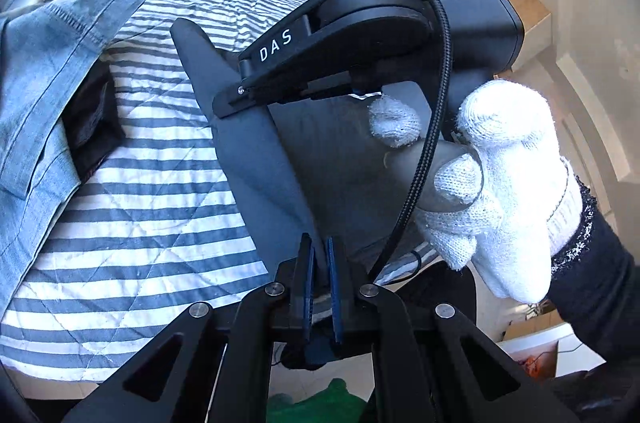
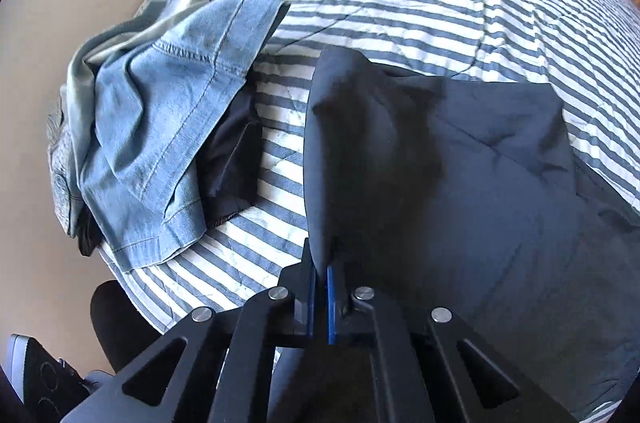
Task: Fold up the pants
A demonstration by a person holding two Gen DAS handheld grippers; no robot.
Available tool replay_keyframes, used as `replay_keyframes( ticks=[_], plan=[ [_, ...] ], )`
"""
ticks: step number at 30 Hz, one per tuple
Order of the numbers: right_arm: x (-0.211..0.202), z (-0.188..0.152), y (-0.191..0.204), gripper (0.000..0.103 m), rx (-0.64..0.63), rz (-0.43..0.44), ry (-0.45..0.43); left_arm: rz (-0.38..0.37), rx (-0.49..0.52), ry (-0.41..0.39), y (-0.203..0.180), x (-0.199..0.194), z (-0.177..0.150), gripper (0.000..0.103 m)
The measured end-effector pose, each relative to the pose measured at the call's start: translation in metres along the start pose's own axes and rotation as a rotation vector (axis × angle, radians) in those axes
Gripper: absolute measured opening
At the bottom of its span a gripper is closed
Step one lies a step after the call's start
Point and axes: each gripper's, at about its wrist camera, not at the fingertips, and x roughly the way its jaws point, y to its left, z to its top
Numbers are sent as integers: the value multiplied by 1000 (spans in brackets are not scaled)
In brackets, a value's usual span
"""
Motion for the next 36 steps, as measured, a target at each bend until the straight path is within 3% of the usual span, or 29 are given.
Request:
replay_keyframes(
  ticks=[8,14,21,26,31,34,36],
  plan=[
    [-83,-26,-63,2,107,77,-185,-61,168,29,-85,35,38,6],
    [-131,-65,-158,2,247,49,-278,-125,307,112,-164,105,64,6],
    [-143,-122,-278,2,445,-6,-309,-177,388,261,-232,213,66,6],
    [-131,-151,-341,2,526,-4,-293,-194,404,333,-274,253,41,6],
    [-122,-161,-363,2,524,25,-289,-193,396,370,-283,284,40,6],
    [-133,-162,-361,2,509,-4,-319,-196,440,376,-289,291,45,6],
    [-139,-165,-360,2,476,-11,-325,-192,462,398,-292,287,44,19]
  ],
)
